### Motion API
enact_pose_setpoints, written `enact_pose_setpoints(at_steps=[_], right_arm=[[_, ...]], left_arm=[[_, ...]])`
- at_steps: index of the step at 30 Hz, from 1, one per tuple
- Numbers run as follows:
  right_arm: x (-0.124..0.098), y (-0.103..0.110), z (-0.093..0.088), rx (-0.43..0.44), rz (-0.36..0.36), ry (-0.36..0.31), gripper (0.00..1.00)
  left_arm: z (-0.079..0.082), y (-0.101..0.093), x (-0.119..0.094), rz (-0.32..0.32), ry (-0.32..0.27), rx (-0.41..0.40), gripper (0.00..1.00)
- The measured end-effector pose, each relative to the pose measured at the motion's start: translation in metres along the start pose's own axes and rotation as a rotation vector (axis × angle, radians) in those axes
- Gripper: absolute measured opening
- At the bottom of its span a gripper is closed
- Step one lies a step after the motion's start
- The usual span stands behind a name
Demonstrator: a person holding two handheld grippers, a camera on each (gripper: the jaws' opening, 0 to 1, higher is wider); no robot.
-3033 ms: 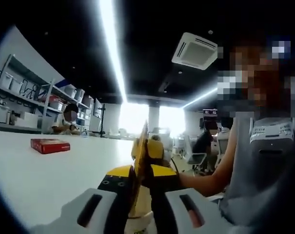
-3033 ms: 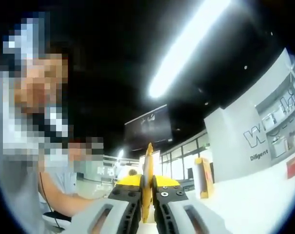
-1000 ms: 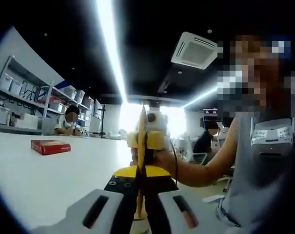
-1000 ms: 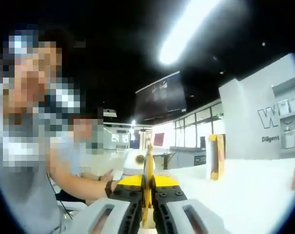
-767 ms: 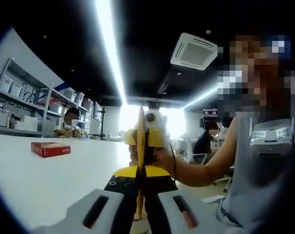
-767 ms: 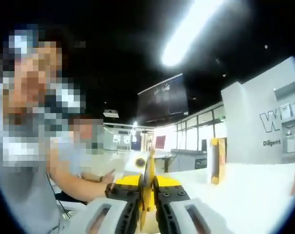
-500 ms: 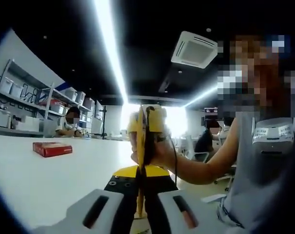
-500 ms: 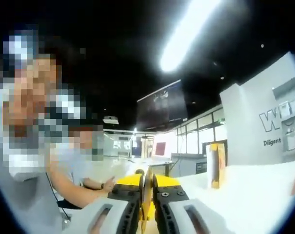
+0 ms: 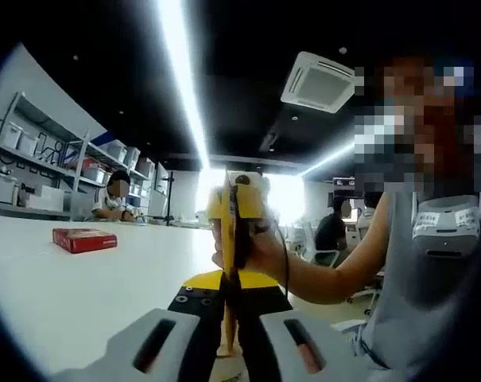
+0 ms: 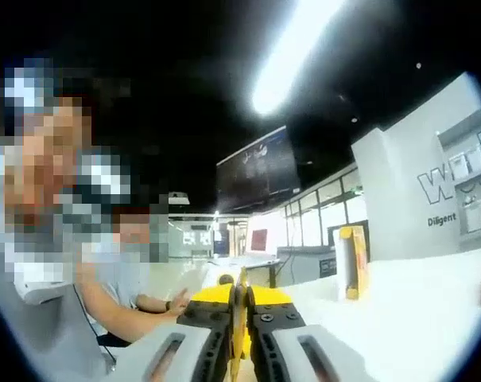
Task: Tear open the coffee pouch, take out the coffee, and pour the coffee from the pouch into the cup
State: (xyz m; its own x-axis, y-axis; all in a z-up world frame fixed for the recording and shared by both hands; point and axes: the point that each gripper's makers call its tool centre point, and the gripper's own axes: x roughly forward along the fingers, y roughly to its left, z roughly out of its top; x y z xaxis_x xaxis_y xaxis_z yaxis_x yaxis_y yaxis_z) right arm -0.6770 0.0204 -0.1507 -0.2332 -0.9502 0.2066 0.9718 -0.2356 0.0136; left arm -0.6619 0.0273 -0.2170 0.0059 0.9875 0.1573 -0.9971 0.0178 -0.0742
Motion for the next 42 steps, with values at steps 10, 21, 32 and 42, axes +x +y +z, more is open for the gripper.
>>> enact_pose_setpoints(at_steps=[10,21,32,42], right_arm=[[0.001,0.004,0.002,-0.026,0.000,0.000,0.06],[-0.001,0.006,-0.003,-0.033,-0.010,-0.003,0.07],[-0.002,0.014,0.002,0.040,0.070,-0.079,0.09],[-0.003,0.006,-0.002,0.006,0.011,-0.080,0.06]], left_arm=[[0.004,-0.005,-0.002,-0.010,-0.019,0.003,0.12],[0.005,0.002,-0.004,-0.001,-0.012,0.068,0.04],[0.002,0.005,-0.003,-0.005,0.004,0.080,0.05],[0.002,0.003,0.000,0.003,-0.001,0.050,0.14]])
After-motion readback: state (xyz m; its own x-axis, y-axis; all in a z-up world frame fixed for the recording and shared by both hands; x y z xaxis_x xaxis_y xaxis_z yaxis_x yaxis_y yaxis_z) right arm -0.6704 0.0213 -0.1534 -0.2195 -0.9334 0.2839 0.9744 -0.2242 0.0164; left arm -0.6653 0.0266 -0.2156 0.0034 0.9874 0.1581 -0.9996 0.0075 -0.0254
